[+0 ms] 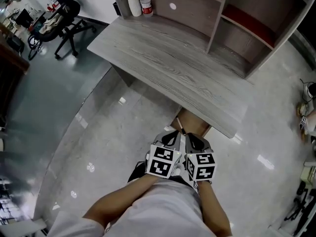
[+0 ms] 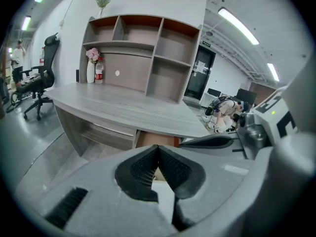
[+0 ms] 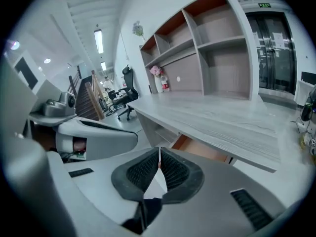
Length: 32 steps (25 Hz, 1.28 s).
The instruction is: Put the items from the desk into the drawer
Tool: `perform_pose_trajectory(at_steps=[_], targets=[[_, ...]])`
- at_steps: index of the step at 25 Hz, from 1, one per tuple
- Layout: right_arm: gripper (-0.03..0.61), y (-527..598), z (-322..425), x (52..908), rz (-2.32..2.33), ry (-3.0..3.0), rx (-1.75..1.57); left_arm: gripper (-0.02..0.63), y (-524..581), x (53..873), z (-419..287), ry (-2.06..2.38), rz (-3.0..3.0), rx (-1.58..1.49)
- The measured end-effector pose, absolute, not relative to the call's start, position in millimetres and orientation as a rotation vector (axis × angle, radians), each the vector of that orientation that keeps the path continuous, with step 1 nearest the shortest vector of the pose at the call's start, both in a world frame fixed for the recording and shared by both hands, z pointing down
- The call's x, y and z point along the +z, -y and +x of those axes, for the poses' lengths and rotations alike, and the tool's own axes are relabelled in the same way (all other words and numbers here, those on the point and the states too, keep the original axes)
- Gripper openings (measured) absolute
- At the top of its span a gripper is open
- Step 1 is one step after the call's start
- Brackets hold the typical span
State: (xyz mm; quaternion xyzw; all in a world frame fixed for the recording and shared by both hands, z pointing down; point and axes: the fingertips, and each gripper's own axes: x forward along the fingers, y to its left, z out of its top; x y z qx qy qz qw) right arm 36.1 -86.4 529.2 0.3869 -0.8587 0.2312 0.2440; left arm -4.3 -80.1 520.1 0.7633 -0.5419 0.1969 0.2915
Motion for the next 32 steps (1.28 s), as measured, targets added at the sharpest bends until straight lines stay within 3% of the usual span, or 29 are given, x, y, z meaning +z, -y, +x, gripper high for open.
perform_pose_trajectory(at_steps=[15,32], targets=[[0.002,40,51,474,1.116,2.497,0.520,0.002,29,483,19,1.520,2.147,0.480],[0.002,29,66,472,1.143,2.497,0.501,0.002,21,484,33,1.511,2.165,0.504]])
